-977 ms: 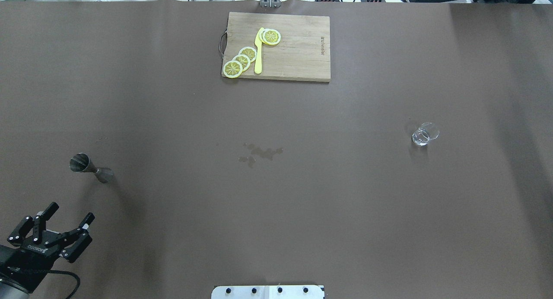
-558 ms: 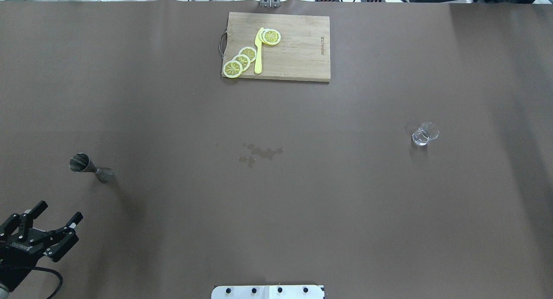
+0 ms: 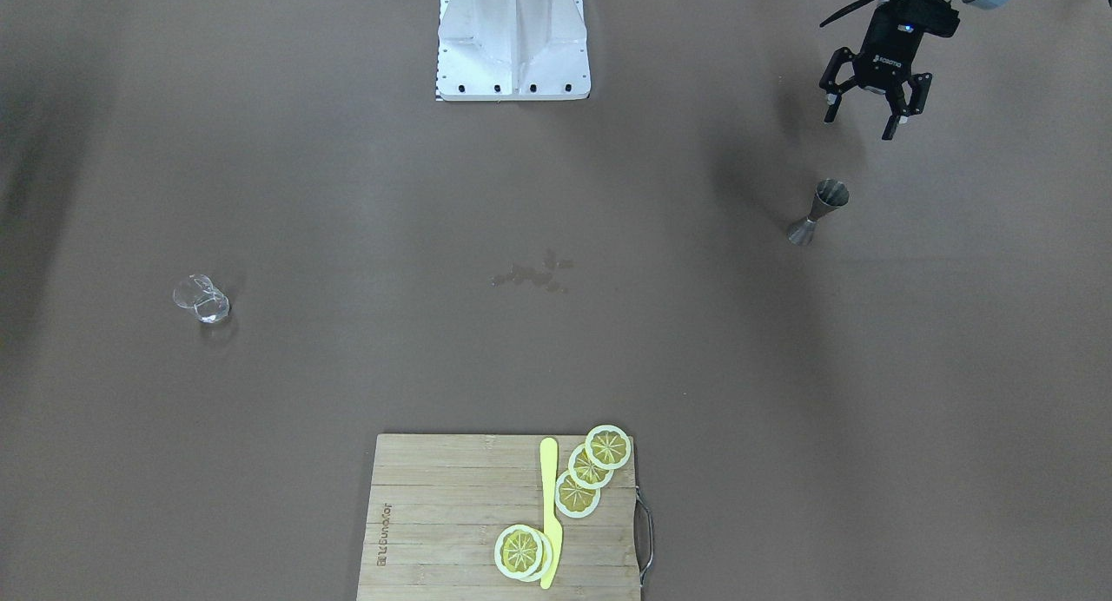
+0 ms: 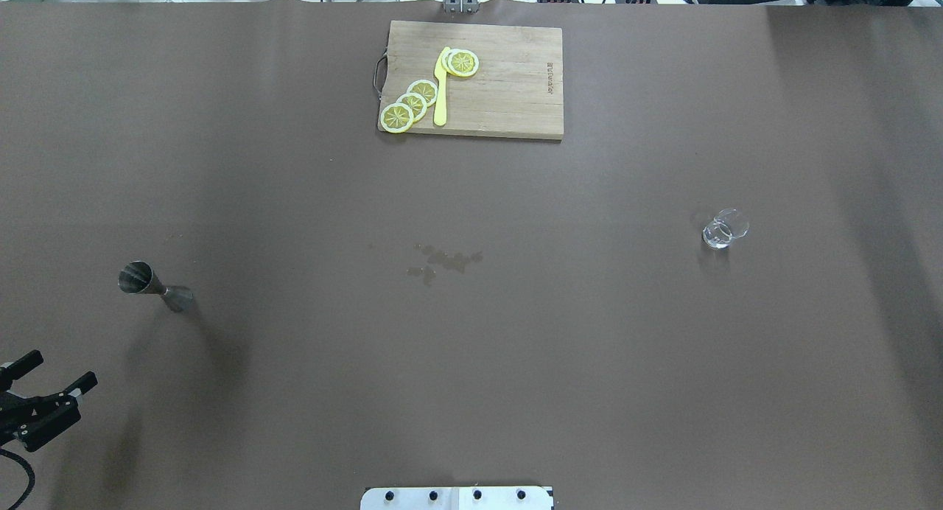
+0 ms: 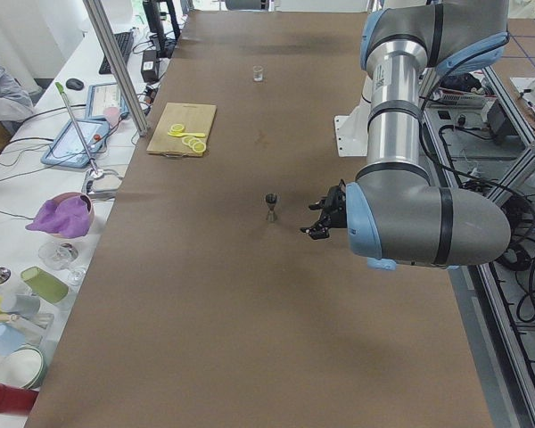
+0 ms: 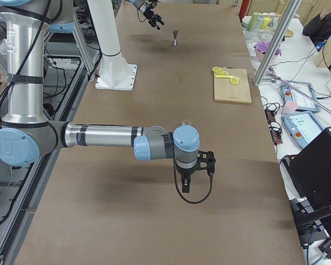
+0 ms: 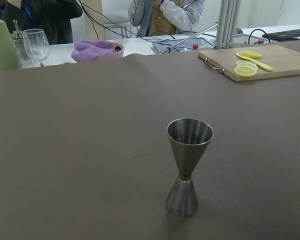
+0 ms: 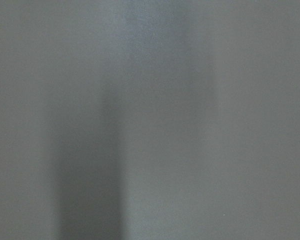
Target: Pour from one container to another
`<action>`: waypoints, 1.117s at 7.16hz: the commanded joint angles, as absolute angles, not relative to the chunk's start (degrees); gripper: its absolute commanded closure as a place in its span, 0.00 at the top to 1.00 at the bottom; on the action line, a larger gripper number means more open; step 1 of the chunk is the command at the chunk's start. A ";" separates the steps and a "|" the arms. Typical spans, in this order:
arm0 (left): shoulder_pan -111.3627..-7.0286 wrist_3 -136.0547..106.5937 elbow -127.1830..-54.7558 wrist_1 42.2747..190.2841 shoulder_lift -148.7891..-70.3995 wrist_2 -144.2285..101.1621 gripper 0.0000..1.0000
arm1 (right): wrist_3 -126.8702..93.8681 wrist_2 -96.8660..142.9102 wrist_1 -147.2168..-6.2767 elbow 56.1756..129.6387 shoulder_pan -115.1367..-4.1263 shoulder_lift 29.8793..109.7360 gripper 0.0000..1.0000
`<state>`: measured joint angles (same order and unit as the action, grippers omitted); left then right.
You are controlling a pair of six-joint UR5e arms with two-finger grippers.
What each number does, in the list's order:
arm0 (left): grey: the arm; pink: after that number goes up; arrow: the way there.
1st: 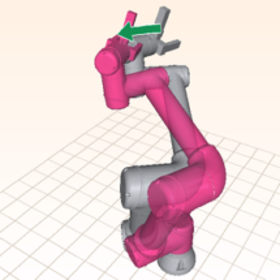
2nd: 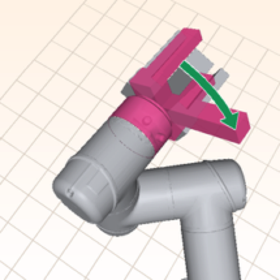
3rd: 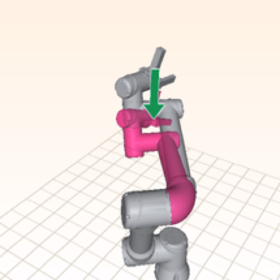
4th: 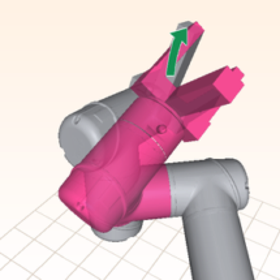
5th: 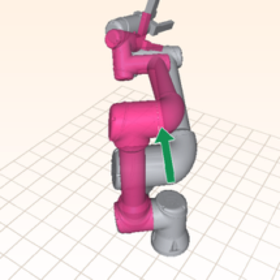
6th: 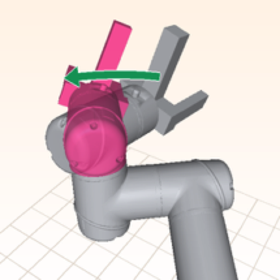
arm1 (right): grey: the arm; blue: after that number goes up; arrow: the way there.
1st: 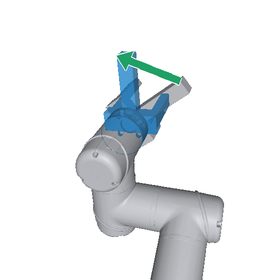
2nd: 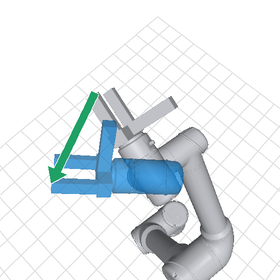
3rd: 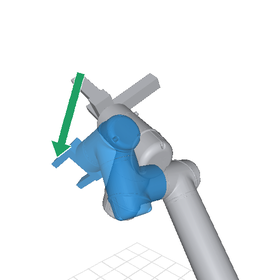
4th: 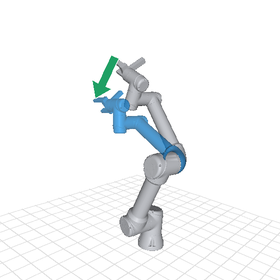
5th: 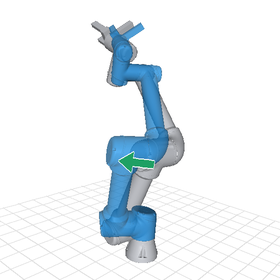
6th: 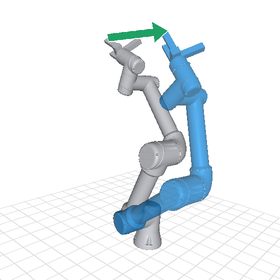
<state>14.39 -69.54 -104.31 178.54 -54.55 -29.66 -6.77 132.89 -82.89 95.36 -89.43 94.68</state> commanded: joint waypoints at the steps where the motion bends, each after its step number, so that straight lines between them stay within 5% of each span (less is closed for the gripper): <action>1: 10.14 -60.79 -103.98 186.31 -52.65 -41.87 0.99 | -6.77 132.89 -82.88 95.36 -90.26 94.75 1.00; 8: -26.93 -55.72 -100.20 185.21 -55.97 -95.90 0.99 | -6.86 133.33 -83.06 95.45 -92.63 94.83 1.00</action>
